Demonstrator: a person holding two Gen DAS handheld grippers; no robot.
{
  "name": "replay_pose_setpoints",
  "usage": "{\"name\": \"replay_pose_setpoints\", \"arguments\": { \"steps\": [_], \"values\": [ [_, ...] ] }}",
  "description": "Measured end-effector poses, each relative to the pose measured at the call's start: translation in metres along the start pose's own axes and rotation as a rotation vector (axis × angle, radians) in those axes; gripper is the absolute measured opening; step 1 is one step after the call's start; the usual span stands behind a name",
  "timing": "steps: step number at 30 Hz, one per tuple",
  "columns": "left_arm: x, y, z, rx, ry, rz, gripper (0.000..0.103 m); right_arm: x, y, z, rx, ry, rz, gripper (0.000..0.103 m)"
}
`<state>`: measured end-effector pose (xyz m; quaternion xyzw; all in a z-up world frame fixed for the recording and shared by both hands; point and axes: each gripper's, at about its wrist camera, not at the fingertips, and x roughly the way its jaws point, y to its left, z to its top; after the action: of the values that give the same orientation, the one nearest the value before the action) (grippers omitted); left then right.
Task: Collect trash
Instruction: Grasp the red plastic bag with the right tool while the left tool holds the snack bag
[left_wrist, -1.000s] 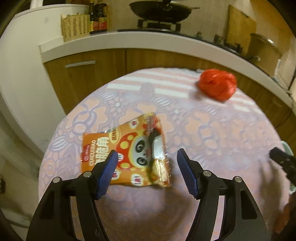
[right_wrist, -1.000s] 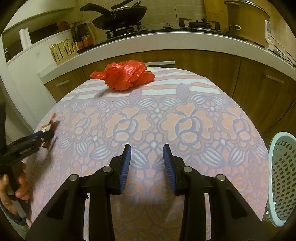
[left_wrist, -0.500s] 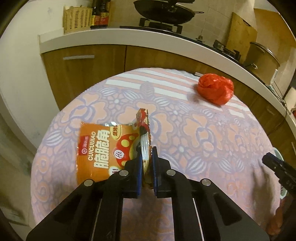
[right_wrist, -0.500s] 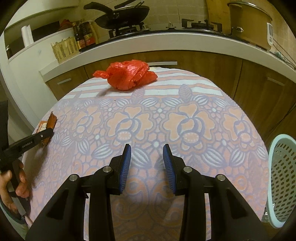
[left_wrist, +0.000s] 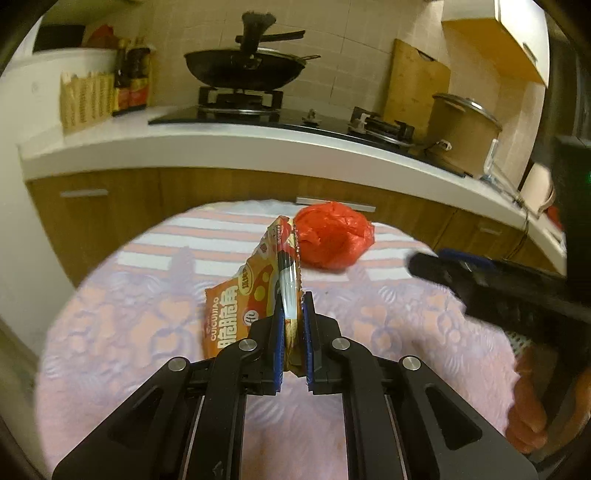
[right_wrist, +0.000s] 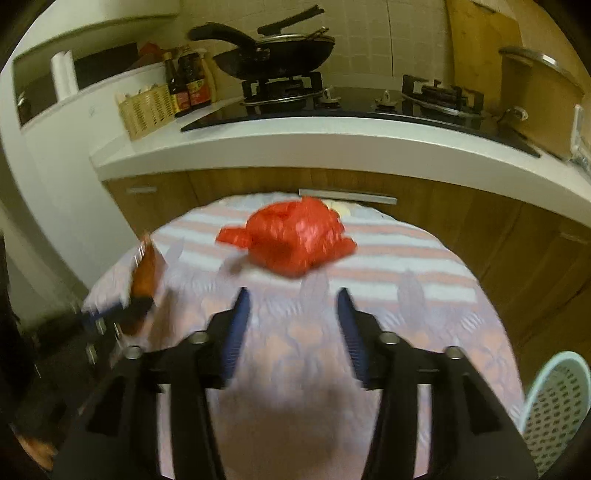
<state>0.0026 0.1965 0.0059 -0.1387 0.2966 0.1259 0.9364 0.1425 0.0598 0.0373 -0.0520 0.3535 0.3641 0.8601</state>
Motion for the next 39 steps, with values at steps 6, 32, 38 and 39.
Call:
{"name": "replay_pose_setpoints", "arguments": {
  "steps": [6, 32, 38, 39],
  "values": [
    [0.021, 0.004, -0.018, -0.033, 0.013, -0.025, 0.007, 0.051, -0.008, 0.037, 0.097, 0.003, 0.028, 0.075],
    [0.017, -0.011, -0.026, 0.019, 0.001, 0.065, 0.007, 0.079, -0.014, 0.037, 0.115, -0.086, -0.044, 0.03],
    [0.006, -0.026, -0.023, 0.044, -0.021, 0.044, 0.007, 0.023, -0.029, 0.026, 0.104, -0.146, -0.061, 0.03],
    [0.004, -0.029, -0.022, 0.046, -0.025, 0.035, 0.007, 0.016, -0.03, 0.024, 0.103, -0.153, -0.063, 0.03]
  ]
}}
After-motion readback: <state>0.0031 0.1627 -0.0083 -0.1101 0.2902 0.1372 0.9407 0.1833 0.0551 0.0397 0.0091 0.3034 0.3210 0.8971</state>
